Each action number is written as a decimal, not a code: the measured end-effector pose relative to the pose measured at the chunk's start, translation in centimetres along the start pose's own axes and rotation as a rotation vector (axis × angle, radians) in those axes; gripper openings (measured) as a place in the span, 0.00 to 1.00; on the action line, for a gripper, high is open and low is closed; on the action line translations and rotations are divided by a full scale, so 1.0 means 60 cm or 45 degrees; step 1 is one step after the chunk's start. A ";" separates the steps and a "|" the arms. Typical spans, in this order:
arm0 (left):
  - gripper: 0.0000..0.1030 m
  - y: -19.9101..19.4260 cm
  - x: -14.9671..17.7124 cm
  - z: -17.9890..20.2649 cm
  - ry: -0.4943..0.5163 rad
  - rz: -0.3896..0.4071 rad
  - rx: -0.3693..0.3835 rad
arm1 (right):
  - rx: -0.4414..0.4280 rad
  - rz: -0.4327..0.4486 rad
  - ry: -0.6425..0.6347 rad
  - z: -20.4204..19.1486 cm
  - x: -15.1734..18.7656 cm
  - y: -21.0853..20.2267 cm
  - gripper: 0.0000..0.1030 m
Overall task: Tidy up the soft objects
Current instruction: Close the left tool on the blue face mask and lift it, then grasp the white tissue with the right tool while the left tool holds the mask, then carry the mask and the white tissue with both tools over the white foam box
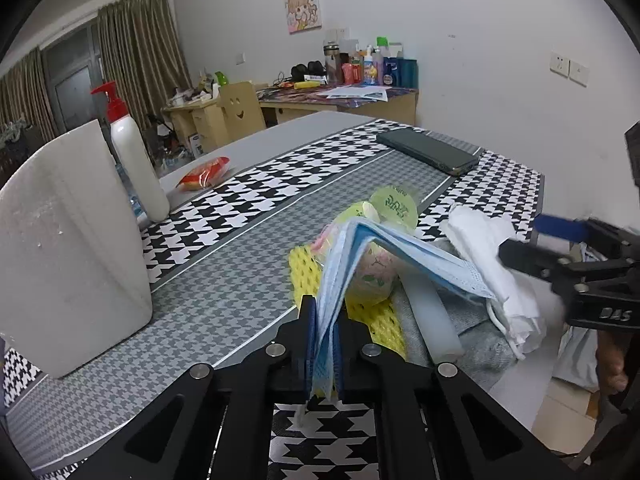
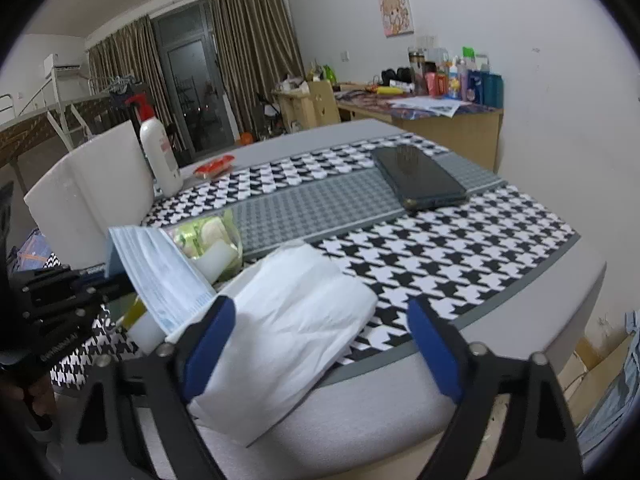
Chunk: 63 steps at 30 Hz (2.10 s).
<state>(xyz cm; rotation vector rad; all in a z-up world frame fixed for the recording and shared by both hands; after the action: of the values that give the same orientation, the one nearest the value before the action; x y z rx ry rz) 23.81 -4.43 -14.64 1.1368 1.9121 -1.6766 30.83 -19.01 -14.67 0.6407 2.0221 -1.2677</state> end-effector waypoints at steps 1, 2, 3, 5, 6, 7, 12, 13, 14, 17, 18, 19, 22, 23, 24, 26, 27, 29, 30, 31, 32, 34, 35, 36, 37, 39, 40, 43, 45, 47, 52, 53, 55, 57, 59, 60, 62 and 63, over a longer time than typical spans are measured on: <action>0.07 -0.003 -0.001 -0.002 -0.007 0.007 0.003 | 0.003 -0.010 0.004 0.001 0.002 0.003 0.80; 0.07 -0.006 -0.003 -0.004 -0.016 0.016 0.009 | 0.002 -0.021 0.007 0.002 0.004 0.006 0.78; 0.07 -0.009 -0.004 -0.005 -0.021 0.024 0.013 | 0.000 -0.038 0.013 0.002 0.007 0.010 0.77; 0.07 -0.019 -0.007 -0.008 -0.034 0.046 0.011 | 0.001 -0.069 0.025 0.003 0.012 0.017 0.72; 0.07 -0.021 -0.008 -0.009 -0.037 0.052 0.012 | -0.001 -0.079 0.025 0.002 0.014 0.019 0.69; 0.07 -0.025 -0.010 -0.010 -0.043 0.060 0.012 | -0.002 -0.090 0.025 0.001 0.017 0.020 0.65; 0.07 -0.036 -0.012 -0.015 -0.067 0.081 0.013 | 0.005 -0.125 -0.001 -0.008 0.026 0.025 0.51; 0.07 -0.038 -0.012 -0.015 -0.067 0.084 0.012 | 0.012 -0.127 -0.006 -0.010 0.028 0.025 0.50; 0.07 -0.040 -0.012 -0.015 -0.068 0.089 0.008 | 0.022 -0.127 -0.010 -0.010 0.029 0.024 0.43; 0.07 -0.049 -0.012 -0.019 -0.072 0.104 0.000 | 0.042 -0.137 -0.027 -0.011 0.032 0.024 0.27; 0.07 -0.051 -0.011 -0.020 -0.072 0.107 0.000 | 0.050 -0.142 -0.034 -0.012 0.032 0.024 0.23; 0.07 -0.052 -0.009 -0.021 -0.073 0.108 -0.005 | 0.058 -0.148 -0.040 -0.012 0.032 0.025 0.14; 0.07 -0.055 -0.005 -0.024 -0.086 0.107 -0.011 | 0.047 -0.160 -0.052 -0.016 0.034 0.026 0.07; 0.07 -0.056 -0.004 -0.026 -0.091 0.108 -0.014 | 0.041 -0.163 -0.051 -0.017 0.032 0.028 0.06; 0.07 -0.059 -0.003 -0.028 -0.095 0.111 -0.018 | 0.038 -0.156 -0.048 -0.019 0.030 0.026 0.06; 0.07 -0.064 -0.001 -0.032 -0.103 0.118 -0.025 | 0.011 -0.125 -0.035 -0.021 0.021 0.013 0.06; 0.07 -0.067 0.000 -0.034 -0.108 0.122 -0.026 | 0.003 -0.112 -0.033 -0.025 0.017 0.007 0.06; 0.07 -0.077 -0.001 -0.038 -0.116 0.137 -0.037 | -0.003 -0.066 -0.041 -0.029 0.005 -0.012 0.06; 0.07 -0.081 -0.001 -0.041 -0.119 0.147 -0.042 | -0.007 -0.047 -0.044 -0.032 -0.001 -0.020 0.06; 0.07 -0.087 -0.002 -0.044 -0.122 0.157 -0.051 | -0.010 -0.032 -0.045 -0.035 -0.006 -0.026 0.06; 0.07 -0.091 -0.002 -0.048 -0.124 0.163 -0.058 | -0.016 -0.008 -0.046 -0.037 -0.012 -0.036 0.06; 0.07 -0.099 0.001 -0.055 -0.132 0.173 -0.072 | -0.020 0.016 -0.048 -0.043 -0.020 -0.048 0.06; 0.07 -0.104 0.003 -0.059 -0.141 0.176 -0.081 | -0.022 0.029 -0.051 -0.046 -0.023 -0.055 0.06; 0.07 -0.108 0.004 -0.062 -0.147 0.178 -0.086 | -0.024 0.038 -0.055 -0.049 -0.025 -0.059 0.06; 0.07 -0.112 0.006 -0.065 -0.158 0.182 -0.093 | -0.028 0.050 -0.056 -0.052 -0.028 -0.064 0.06; 0.07 -0.123 0.007 -0.073 -0.176 0.194 -0.102 | -0.038 0.068 -0.055 -0.059 -0.033 -0.073 0.06; 0.07 -0.130 0.006 -0.076 -0.185 0.207 -0.107 | -0.046 0.075 -0.059 -0.063 -0.035 -0.077 0.06; 0.07 -0.145 0.004 -0.077 -0.191 0.231 -0.121 | -0.060 0.099 -0.081 -0.077 -0.041 -0.087 0.06; 0.07 -0.155 0.001 -0.077 -0.195 0.248 -0.124 | -0.074 0.113 -0.091 -0.086 -0.045 -0.095 0.06; 0.07 -0.165 0.001 -0.078 -0.201 0.266 -0.128 | -0.083 0.127 -0.100 -0.092 -0.050 -0.101 0.06; 0.07 -0.188 0.001 -0.087 -0.206 0.298 -0.160 | -0.103 0.171 -0.123 -0.105 -0.060 -0.119 0.06; 0.07 -0.193 0.001 -0.090 -0.209 0.305 -0.167 | -0.106 0.178 -0.127 -0.108 -0.062 -0.122 0.06; 0.07 -0.204 0.002 -0.097 -0.215 0.318 -0.184 | -0.113 0.191 -0.136 -0.114 -0.065 -0.127 0.06; 0.07 -0.211 0.002 -0.101 -0.221 0.325 -0.196 | -0.117 0.201 -0.146 -0.120 -0.068 -0.130 0.06; 0.07 -0.221 0.005 -0.106 -0.225 0.334 -0.205 | -0.127 0.208 -0.153 -0.126 -0.071 -0.133 0.06; 0.07 -0.228 0.007 -0.109 -0.229 0.339 -0.212 | -0.131 0.214 -0.156 -0.129 -0.073 -0.135 0.06; 0.07 -0.235 0.009 -0.115 -0.237 0.346 -0.221 | -0.143 0.227 -0.165 -0.138 -0.076 -0.140 0.06; 0.07 -0.239 0.010 -0.118 -0.243 0.349 -0.228 | -0.150 0.235 -0.171 -0.143 -0.079 -0.143 0.06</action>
<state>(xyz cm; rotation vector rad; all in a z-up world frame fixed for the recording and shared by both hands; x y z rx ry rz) 14.34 2.80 -3.94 1.0720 1.6664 -1.3843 25.68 -15.02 -3.43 0.6522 1.8660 -1.0474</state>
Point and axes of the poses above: each gripper's, at about its wrist camera, not at the fingertips, and y roughly the way its jaws point, z to its right, x to its underside, the point moved 7 cm from there along y, roughly the way its jaws point, and after that the axes turned 11 degrees about y, right-handed, at the moved point
